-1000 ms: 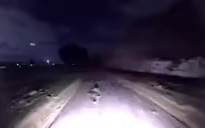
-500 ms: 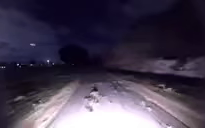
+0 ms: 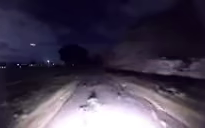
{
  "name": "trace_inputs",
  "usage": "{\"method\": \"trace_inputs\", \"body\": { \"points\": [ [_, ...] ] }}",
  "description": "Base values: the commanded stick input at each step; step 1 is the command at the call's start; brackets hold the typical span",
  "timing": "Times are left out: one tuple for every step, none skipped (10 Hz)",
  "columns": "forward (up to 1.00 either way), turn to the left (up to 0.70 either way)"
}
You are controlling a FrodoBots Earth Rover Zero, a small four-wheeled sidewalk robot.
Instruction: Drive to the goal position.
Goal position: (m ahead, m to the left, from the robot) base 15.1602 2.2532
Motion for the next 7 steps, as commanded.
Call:
{"method": "trace_inputs", "body": {
  "points": [
    [0.85,0.14],
    [0.85,0.31],
    [0.85,0.33],
    [0.85,0.22],
    [0.85,0.09],
    [0.85,0.00],
    [0.85,0.00]
  ]
}}
